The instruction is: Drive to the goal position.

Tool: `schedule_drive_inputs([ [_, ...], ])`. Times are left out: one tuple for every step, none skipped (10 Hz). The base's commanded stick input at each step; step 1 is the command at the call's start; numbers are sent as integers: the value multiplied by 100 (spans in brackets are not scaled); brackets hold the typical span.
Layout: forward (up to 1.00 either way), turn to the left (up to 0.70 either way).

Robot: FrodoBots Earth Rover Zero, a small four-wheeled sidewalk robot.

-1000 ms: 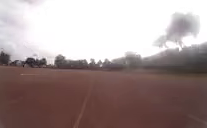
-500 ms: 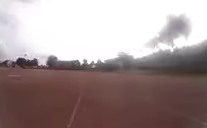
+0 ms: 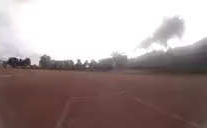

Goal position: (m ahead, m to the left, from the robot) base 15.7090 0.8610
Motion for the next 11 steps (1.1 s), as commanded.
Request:
schedule_drive_inputs([
  [70,0],
  [70,0],
  [70,0],
  [70,0],
  [70,0],
  [70,0],
  [70,0],
  [70,0],
  [70,0],
  [70,0],
  [70,0],
])
